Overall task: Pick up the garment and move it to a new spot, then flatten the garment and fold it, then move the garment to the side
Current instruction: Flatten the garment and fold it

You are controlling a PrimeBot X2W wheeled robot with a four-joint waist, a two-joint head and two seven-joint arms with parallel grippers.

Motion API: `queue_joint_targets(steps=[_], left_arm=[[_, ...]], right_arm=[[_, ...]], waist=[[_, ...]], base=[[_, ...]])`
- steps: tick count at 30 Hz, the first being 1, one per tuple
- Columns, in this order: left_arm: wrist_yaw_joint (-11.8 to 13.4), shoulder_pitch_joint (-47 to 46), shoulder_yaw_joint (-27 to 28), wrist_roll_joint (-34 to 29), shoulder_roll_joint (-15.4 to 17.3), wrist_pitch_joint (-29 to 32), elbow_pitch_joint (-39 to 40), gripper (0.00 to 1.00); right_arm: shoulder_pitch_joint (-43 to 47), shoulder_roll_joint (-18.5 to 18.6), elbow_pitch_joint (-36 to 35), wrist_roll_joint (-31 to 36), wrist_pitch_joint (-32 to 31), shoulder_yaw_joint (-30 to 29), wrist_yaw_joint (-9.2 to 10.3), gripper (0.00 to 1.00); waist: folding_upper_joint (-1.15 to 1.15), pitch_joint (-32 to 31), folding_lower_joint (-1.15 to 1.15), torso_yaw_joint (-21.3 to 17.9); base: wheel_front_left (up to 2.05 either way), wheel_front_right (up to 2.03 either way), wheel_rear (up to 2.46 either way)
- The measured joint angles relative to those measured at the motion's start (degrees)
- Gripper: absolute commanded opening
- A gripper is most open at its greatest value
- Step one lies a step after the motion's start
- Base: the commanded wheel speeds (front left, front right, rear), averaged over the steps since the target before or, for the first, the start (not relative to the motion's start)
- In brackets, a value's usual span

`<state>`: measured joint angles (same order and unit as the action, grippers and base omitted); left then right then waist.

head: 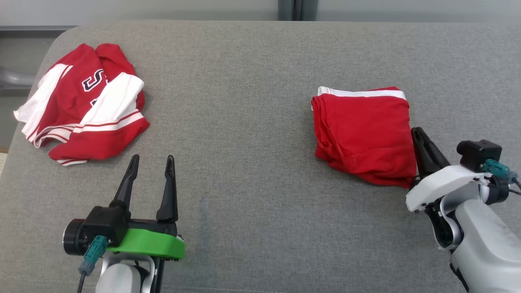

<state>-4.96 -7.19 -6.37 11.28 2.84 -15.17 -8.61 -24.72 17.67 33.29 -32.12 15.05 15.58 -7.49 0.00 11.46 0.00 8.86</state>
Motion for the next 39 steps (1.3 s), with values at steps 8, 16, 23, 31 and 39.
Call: queue_joint_targets(steps=[8,16,23,31,39], left_arm=[[-0.1,-1.2,-1.2,0.0,0.0,0.0,-0.3,1.0],[0.1,-1.6,-2.1,0.6,0.0,0.0,-0.5,1.0],[0.2,-1.6,-2.1,0.3,0.0,0.0,-1.2,1.0],[-0.1,-1.0,-0.1,-0.9,0.0,0.0,-2.3,1.0],[0.0,1.1,3.8,-1.7,0.0,0.0,-2.8,1.0]], right_arm=[[-1.8,-4.8,3.6,3.9,0.0,2.6,0.0,0.0],[-2.0,-11.2,2.1,5.8,0.0,8.7,0.0,0.0],[-0.8,-12.2,-3.7,6.8,0.0,7.2,0.0,0.0],[5.3,-8.6,-14.8,10.5,0.0,-0.7,0.0,0.03],[13.6,-5.8,-22.0,12.7,0.0,-8.9,0.0,1.0]], waist=[[0.0,1.2,0.0,1.6],[0.0,1.8,0.0,2.5],[0.0,1.3,0.0,1.1],[0.0,-0.6,0.0,-2.9],[0.0,-3.2,0.0,-7.9]], base=[[0.0,0.0,0.0],[0.0,0.0,0.0],[0.0,0.0,0.0],[0.0,0.0,0.0],[0.0,0.0,0.0]])
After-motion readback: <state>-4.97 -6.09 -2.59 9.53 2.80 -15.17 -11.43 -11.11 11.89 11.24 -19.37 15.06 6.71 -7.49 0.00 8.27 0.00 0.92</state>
